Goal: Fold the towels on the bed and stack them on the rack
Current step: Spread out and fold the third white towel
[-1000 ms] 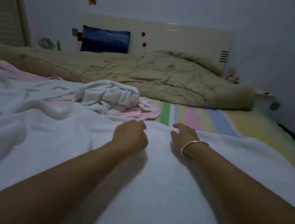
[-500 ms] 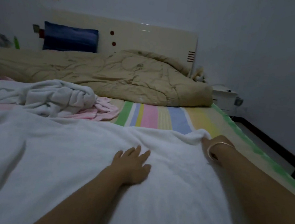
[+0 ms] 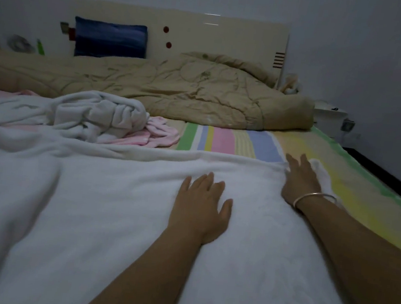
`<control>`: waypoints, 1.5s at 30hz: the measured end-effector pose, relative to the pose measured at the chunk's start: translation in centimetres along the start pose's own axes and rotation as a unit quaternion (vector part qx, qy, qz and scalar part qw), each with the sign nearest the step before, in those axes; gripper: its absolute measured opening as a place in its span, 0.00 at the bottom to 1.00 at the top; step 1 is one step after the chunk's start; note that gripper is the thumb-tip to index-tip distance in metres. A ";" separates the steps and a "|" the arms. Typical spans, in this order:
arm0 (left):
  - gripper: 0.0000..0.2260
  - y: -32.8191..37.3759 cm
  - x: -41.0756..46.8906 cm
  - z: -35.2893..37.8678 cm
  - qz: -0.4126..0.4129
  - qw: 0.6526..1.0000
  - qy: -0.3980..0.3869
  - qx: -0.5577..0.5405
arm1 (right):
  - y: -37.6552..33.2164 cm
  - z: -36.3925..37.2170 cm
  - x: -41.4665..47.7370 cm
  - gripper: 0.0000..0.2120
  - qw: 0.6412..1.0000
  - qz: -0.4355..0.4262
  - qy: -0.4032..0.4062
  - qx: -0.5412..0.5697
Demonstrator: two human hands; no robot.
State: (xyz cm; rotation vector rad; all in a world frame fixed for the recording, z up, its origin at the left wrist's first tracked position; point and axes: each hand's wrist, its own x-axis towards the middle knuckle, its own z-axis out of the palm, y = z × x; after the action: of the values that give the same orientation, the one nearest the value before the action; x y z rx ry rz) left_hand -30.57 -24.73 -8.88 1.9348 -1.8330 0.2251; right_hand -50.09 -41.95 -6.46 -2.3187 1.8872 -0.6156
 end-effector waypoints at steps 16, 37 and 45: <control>0.11 -8.1 -24.2 -20.4 -0.218 0.957 -0.092 -0.170 | -27.9 -1.8 -26.7 0.21 0.926 -0.308 -0.217 0.019; 0.18 -25.1 -50.4 -37.4 -0.497 0.861 0.085 0.067 | -49.2 -3.2 -56.1 0.15 0.820 -0.538 -0.178 0.082; 0.20 -30.1 -47.9 -38.4 -0.555 0.828 0.064 0.048 | -53.5 -2.2 -55.0 0.13 0.818 -0.533 -0.201 0.072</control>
State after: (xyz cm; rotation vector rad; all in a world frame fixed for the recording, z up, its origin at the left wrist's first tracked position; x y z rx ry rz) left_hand 1.56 35.20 -1.92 2.6155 -0.3912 0.0443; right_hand -10.26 23.43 -1.33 -2.9068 0.2271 -0.2360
